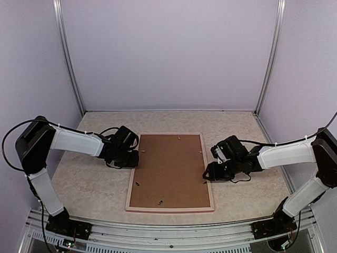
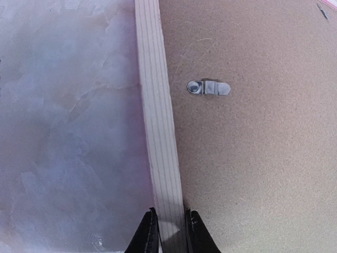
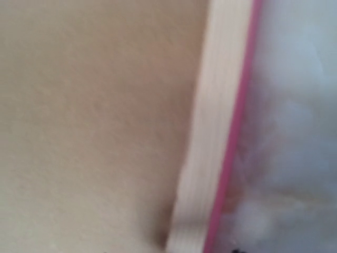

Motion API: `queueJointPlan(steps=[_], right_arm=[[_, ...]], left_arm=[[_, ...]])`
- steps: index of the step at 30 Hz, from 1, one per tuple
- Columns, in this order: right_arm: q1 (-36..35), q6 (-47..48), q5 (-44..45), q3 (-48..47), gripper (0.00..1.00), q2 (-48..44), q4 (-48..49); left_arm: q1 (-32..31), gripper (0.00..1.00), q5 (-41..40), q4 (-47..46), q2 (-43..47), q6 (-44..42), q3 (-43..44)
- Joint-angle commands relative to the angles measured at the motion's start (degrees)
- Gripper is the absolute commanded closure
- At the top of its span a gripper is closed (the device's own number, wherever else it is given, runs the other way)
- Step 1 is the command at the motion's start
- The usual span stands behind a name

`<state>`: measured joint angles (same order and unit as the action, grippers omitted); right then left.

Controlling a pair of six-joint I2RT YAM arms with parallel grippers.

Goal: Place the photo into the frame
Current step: Press the fastener onto the backboard.

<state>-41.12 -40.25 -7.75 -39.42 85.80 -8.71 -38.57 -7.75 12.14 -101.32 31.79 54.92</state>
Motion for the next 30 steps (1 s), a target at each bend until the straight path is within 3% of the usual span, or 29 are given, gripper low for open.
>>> queueJointPlan(steps=[1,7,10,19,30], right_arm=[[0.61,3.96,1.43,-3.56,0.5,0.38,-2.67],[1.33,6.25,1.37,-6.13,0.52,5.27,-1.22],[1.81,7.06,1.17,-7.07,0.53,7.31,-0.65],[3.02,9.02,0.16,-8.64,0.58,9.73,-0.16],[3.69,9.4,-0.3,-8.22,0.6,9.03,-0.08]], left_arm=[[-0.15,0.76,3.03,-2.23,0.58,-0.78,0.98],[0.78,0.48,4.89,-2.93,1.29,-1.21,2.5],[1.44,0.4,5.17,-2.18,0.2,-2.08,4.22],[3.02,0.38,2.79,-1.21,-4.53,-4.02,7.79],[4.17,0.46,0.0,-0.87,-8.7,-5.57,11.35]])
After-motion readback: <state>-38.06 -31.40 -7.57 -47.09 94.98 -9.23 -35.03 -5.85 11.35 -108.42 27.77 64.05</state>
